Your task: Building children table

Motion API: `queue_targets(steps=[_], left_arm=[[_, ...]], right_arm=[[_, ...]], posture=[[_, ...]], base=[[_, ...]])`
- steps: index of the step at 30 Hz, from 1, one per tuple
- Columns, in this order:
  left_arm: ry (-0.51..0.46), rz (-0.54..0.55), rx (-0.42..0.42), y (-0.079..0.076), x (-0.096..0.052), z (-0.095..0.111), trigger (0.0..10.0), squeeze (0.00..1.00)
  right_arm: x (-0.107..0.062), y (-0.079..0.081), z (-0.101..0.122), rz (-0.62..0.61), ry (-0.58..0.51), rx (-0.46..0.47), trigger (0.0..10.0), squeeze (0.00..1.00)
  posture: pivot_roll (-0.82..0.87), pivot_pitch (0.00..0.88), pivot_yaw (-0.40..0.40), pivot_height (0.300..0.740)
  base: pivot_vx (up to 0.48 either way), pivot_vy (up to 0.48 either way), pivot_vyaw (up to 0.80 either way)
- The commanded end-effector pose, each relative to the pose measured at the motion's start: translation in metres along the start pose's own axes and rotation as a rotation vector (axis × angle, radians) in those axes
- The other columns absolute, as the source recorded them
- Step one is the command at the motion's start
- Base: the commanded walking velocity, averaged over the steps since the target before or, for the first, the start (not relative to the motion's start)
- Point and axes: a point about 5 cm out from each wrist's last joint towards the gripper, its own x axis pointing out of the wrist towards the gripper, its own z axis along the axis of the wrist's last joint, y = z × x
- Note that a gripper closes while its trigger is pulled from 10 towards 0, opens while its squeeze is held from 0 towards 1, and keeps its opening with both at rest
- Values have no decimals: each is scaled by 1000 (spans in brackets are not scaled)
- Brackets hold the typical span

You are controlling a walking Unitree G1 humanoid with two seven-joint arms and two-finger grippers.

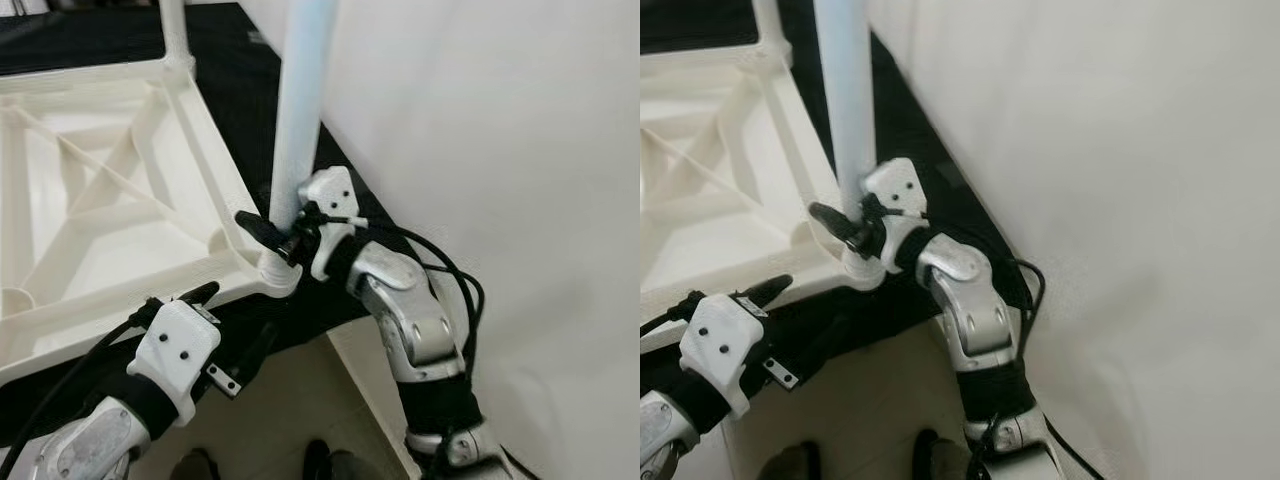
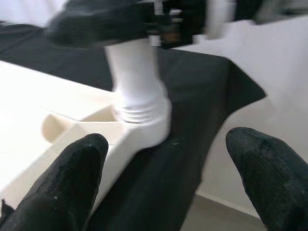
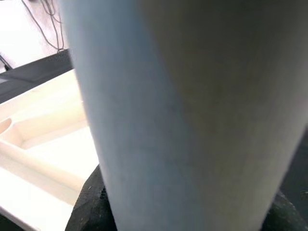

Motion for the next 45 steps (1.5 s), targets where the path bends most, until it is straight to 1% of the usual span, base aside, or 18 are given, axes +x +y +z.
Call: queue_targets(steps=[1,2,3,4,6,7,8,9,15,21,22,23,24,30,39,41,44,45], left_arm=[[11,-24,-23,-4,-1,-3,10000,0],[12,-23,-22,-3,-1,-3,10000,0],[11,-23,-21,-3,-1,-3,10000,0],[11,-23,-21,-3,0,-3,10000,0],[11,-23,-21,-3,0,-3,10000,0],[10,-24,-21,-4,0,-3,10000,0],[9,-24,-20,-4,0,-3,10000,0],[9,-24,-20,-4,0,-3,10000,0],[8,-19,-18,-4,0,-2,10000,0],[9,-14,-14,-4,0,-2,10000,0],[9,-14,-15,-4,0,-2,10000,0],[9,-13,-15,-4,-1,-2,10000,0],[10,-11,-14,-4,-1,-2,10000,0],[11,-9,-15,-5,-1,-2,10000,0],[15,-12,-19,-5,-2,-3,10000,0],[15,-15,-20,-6,-2,-3,10000,0],[18,-21,-22,-7,-3,-3,10000,0],[18,-21,-22,-7,-3,-3,10000,0]], right_arm=[[-11,-11,-54,-85,230,116,10000,212],[-11,-10,-52,-89,223,121,10000,212],[-8,-10,-47,-66,194,134,10000,1000],[-4,-11,-41,-18,154,139,10000,1000],[-4,-11,-41,-18,154,139,10000,1000],[-2,-9,-30,45,94,128,10000,1000],[-1,-7,-17,156,23,103,10000,843],[-2,-6,-9,228,-19,82,10000,0],[2,-7,8,517,-96,-23,10000,0],[5,-12,12,664,-75,-61,10000,0],[7,-14,14,680,-72,-65,5176,0],[8,-16,16,687,-71,-69,980,0],[9,-18,18,691,-70,-68,0,0],[12,-24,19,691,-45,-91,0,0],[4,-34,17,700,-46,-100,0,0],[1,-39,15,663,-45,-109,0,0],[-6,-55,1,381,-7,-89,0,0],[-6,-55,1,381,-7,-89,0,0]], posture=[[209,307,-188,740],[209,307,-188,740],[213,306,-185,740],[213,306,-185,740],[213,306,-185,740],[222,301,-183,740],[224,299,-182,740],[224,299,-182,740],[240,291,-183,740],[248,290,-185,740],[251,291,-188,740],[251,291,-188,740],[252,291,-189,740],[250,296,-190,740],[219,306,-186,740],[214,311,-187,740],[204,318,-194,740],[204,318,-194,740]], base=[[0,0,0],[0,0,0],[0,0,0],[0,0,0],[0,0,0],[0,0,0],[0,0,0],[0,0,0],[0,0,0],[0,0,0],[0,0,0],[0,0,0],[0,0,0],[0,0,0],[0,0,0],[0,0,0],[0,0,0],[0,0,0]])
